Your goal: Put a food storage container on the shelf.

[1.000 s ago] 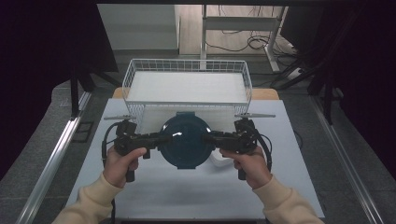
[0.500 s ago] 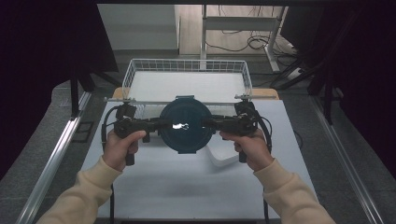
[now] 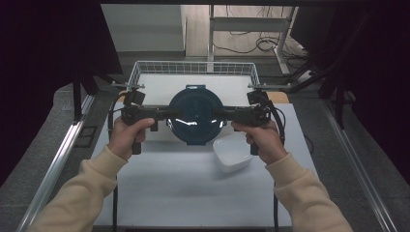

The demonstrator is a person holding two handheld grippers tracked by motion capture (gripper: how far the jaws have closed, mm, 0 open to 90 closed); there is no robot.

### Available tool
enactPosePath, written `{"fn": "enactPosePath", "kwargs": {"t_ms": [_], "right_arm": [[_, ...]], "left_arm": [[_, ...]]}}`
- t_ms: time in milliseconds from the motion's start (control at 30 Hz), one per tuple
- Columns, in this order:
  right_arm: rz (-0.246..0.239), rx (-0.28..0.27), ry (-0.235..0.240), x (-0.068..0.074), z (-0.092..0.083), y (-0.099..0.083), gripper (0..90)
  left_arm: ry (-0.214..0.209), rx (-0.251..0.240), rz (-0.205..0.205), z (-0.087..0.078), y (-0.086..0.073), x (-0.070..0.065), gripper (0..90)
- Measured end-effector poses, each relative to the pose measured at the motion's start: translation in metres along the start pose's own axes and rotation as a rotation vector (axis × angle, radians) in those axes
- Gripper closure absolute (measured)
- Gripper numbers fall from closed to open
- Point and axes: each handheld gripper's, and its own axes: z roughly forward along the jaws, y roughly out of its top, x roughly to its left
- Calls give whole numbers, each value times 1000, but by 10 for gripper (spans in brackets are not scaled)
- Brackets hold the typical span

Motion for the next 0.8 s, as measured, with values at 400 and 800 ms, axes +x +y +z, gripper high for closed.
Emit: {"fn": "enactPosePath", "kwargs": {"t_ms": [400,800], "right_arm": [[-12,-4,-8,-4,0,38,446],[-1,-3,13,-26,15,77,448]], "left_arm": [[-3,11,13,1,40,3,411],[11,31,10,9,82,23,412]]}}
